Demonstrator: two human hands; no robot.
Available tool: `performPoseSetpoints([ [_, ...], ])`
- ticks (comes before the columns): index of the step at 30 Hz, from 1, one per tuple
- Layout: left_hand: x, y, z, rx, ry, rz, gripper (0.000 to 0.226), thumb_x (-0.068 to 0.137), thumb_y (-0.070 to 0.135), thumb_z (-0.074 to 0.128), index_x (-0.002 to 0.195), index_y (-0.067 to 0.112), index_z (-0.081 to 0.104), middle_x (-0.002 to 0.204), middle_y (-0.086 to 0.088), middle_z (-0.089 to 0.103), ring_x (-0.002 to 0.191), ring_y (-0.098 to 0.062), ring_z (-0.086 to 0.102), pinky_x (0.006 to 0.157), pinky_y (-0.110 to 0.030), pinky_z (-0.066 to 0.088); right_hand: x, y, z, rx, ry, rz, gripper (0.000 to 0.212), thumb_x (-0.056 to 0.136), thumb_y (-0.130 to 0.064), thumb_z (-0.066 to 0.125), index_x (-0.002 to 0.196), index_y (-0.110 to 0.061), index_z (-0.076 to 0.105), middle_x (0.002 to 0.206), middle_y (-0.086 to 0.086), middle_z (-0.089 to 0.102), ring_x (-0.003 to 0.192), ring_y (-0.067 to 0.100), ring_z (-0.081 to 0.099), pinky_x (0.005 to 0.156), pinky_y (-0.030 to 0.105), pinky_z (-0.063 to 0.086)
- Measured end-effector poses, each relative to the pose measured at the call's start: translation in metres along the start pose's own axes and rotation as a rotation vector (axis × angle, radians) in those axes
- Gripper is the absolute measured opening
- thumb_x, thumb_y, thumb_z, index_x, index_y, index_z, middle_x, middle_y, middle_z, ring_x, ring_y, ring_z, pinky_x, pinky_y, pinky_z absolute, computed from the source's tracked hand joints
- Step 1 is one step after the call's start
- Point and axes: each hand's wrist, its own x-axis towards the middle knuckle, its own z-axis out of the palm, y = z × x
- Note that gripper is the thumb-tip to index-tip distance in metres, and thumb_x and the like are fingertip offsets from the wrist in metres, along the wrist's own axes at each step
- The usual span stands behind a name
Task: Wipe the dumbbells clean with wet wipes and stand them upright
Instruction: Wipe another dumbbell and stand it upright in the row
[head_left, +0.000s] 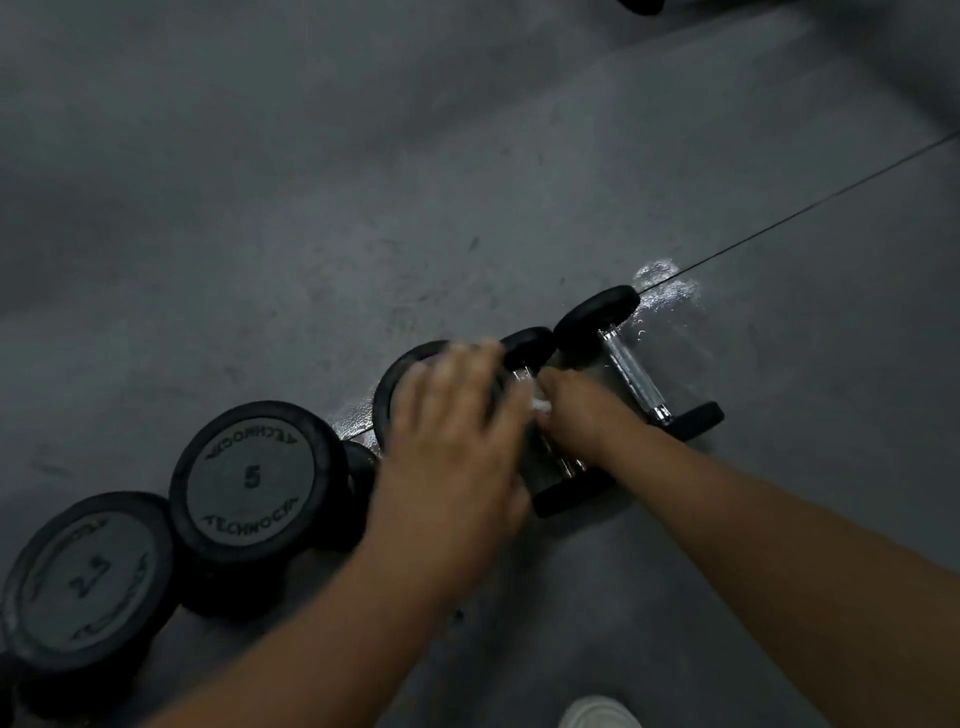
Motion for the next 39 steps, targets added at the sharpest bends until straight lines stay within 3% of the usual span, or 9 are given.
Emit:
performPoseSetpoints([
  [4, -0.044, 0.046, 0.044, -0.281, -0.268, -0.058, 0.058, 0.071, 0.052, 0.036, 0.118, 0.025, 0.057, 0.115, 0.003, 0.058, 0.102, -0.019, 0.061, 0.081, -0.032, 0.051, 0.011, 0.006, 0.004, 0.495, -0.094, 0.216, 0.027, 0.081, -0.029, 0.072, 0.069, -0.02, 0.05, 0.069, -0.002, 0.059, 0.066, 0.015, 0.054, 0.058, 0.023, 0.039],
  [7, -0.041, 0.062, 0.092, -0.572, -0.519, -0.442, 0.085, 0.076, 0.067, 0.039, 0.146, 0.02, 0.034, 0.14, 0.0, 0.05, 0.125, -0.021, 0.052, 0.101, -0.034, 0.045, 0.008, 0.005, 0.006, 0.619, -0.077, 0.241, 0.028, 0.08, -0.02, 0.075, 0.068, -0.02, 0.049, 0.069, 0.003, 0.058, 0.065, 0.015, 0.052, 0.056, 0.023, 0.039],
  [11, -0.031, 0.088, 0.124, -1.186, -0.37, -0.939, 0.083, 0.06, 0.07, 0.074, 0.125, 0.024, 0.049, 0.118, 0.009, 0.064, 0.113, -0.013, 0.062, 0.096, -0.032, 0.051, -0.015, 0.003, 0.016, 0.653, -0.002, 0.316, 0.03, 0.08, -0.014, 0.073, 0.072, -0.019, 0.045, 0.063, 0.0, 0.051, 0.053, 0.011, 0.044, 0.042, 0.017, 0.034],
  [14, -0.044, 0.105, 0.132, -1.184, -0.243, -1.096, 0.089, 0.05, 0.069, 0.08, 0.118, 0.023, 0.047, 0.114, 0.005, 0.062, 0.108, -0.015, 0.063, 0.093, -0.034, 0.053, -0.051, 0.003, 0.027, 0.821, 0.116, 0.43, 0.032, 0.081, -0.013, 0.073, 0.07, -0.02, 0.044, 0.06, -0.002, 0.052, 0.052, 0.01, 0.047, 0.045, 0.017, 0.037],
  [18, -0.09, 0.098, 0.128, -1.007, -0.157, -1.076, 0.096, 0.032, 0.076, 0.075, 0.108, 0.026, 0.042, 0.104, 0.003, 0.061, 0.096, -0.02, 0.064, 0.081, -0.042, 0.056, -0.099, -0.016, 0.049, 1.152, 0.242, 0.595, 0.022, 0.085, -0.007, 0.069, 0.077, -0.013, 0.05, 0.068, 0.001, 0.056, 0.056, 0.008, 0.054, 0.054, 0.02, 0.046],
  [24, -0.204, 0.04, 0.091, -0.812, -0.172, -0.928, 0.081, 0.035, 0.079, 0.075, 0.093, 0.033, 0.043, 0.091, 0.013, 0.058, 0.084, -0.011, 0.061, 0.074, -0.038, 0.054, -0.155, -0.082, 0.095, 1.055, -0.017, 0.607, 0.012, 0.084, -0.018, 0.071, 0.086, -0.011, 0.061, 0.08, 0.006, 0.065, 0.074, 0.018, 0.064, 0.075, 0.038, 0.055],
  [31, -0.308, -0.07, 0.059, -0.537, -0.331, -0.817, 0.076, 0.046, 0.065, 0.081, 0.097, 0.026, 0.04, 0.097, 0.008, 0.053, 0.088, -0.018, 0.056, 0.067, -0.03, 0.041, -0.205, -0.207, 0.19, 1.139, 0.107, 0.719, 0.022, 0.089, -0.025, 0.066, 0.073, -0.014, 0.055, 0.071, 0.003, 0.062, 0.055, 0.014, 0.055, 0.056, 0.027, 0.047],
  [35, -0.332, -0.113, 0.07, -0.469, -0.447, -0.673, 0.099, 0.055, 0.057, 0.082, 0.132, 0.02, 0.033, 0.133, -0.004, 0.049, 0.117, -0.027, 0.055, 0.092, -0.034, 0.047, -0.238, -0.223, 0.233, 1.116, 0.021, 0.729, 0.03, 0.081, -0.04, 0.071, 0.074, -0.014, 0.058, 0.073, 0.007, 0.066, 0.06, 0.02, 0.064, 0.065, 0.037, 0.058],
  [39, -0.337, -0.112, 0.073, -0.404, -0.419, -0.599, 0.122, 0.064, 0.054, 0.082, 0.156, 0.016, 0.012, 0.163, -0.005, 0.018, 0.145, -0.023, 0.029, 0.114, -0.038, 0.034, -0.277, -0.221, 0.239, 0.534, 0.001, 0.366, 0.037, 0.078, -0.043, 0.073, 0.063, -0.016, 0.053, 0.068, 0.004, 0.064, 0.062, 0.018, 0.058, 0.053, 0.027, 0.039],
])
